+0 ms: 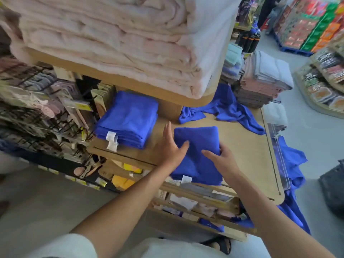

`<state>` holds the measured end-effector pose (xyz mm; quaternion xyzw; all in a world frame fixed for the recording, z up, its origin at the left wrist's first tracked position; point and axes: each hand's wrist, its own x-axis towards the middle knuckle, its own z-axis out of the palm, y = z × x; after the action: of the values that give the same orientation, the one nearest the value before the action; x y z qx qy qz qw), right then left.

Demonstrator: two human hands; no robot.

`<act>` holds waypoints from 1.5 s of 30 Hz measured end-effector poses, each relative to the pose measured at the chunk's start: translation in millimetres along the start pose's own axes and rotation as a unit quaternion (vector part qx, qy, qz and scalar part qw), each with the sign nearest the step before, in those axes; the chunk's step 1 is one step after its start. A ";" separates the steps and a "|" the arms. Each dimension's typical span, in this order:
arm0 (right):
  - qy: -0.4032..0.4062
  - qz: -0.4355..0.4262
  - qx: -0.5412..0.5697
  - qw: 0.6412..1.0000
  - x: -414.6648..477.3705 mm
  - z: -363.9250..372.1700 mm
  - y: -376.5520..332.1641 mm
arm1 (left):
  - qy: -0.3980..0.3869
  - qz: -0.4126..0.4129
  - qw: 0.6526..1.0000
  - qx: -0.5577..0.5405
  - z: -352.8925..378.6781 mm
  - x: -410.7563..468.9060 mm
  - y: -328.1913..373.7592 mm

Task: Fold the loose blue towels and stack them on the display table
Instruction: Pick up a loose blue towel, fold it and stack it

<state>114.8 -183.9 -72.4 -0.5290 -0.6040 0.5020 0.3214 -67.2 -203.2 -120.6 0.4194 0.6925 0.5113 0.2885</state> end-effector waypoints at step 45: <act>-0.093 -0.251 -0.411 0.872 118.4 212.0 -73.1 | -0.098 0.032 0.903 0.417 -211.9 127.0 -10.3</act>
<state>-130.9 -121.8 -81.5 -0.3951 -0.8951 0.1580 0.1329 -306.9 -191.9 -60.9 0.5712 0.7968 0.1418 0.1370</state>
